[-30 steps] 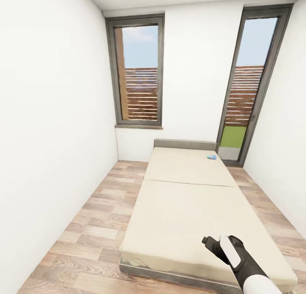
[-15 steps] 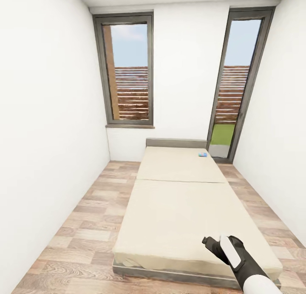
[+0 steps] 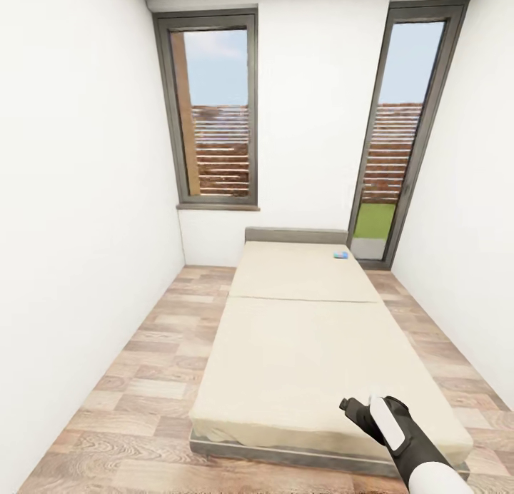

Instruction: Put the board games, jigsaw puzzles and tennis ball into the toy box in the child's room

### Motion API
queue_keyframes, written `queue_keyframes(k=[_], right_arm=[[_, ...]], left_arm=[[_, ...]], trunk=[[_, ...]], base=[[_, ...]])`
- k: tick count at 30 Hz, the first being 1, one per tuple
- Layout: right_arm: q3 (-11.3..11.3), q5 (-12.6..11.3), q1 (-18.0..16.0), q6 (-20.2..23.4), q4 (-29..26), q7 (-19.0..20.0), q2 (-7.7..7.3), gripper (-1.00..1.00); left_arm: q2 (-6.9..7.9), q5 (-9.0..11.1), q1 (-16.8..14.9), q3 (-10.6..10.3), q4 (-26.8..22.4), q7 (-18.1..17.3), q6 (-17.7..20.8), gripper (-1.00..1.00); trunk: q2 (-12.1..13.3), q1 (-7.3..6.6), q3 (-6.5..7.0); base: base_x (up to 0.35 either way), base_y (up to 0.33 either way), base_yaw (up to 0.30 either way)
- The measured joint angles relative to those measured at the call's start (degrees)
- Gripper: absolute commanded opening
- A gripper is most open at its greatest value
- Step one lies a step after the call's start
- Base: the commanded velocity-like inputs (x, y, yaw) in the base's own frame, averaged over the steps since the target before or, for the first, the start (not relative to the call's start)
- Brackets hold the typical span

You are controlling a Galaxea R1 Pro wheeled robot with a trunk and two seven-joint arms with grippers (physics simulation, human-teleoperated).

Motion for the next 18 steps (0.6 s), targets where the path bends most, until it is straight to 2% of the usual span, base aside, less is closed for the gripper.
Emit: queue_keyframes(k=[18], right_arm=[[-0.1,0.0,0.0,0.0,0.0,0.1,-0.08,1.0]], left_arm=[[0.09,0.2,0.0,0.3,0.0,0.0,0.1,1.0]], trunk=[[0.0,-0.01,-1.28]], base=[[0.0,0.0,0.0]])
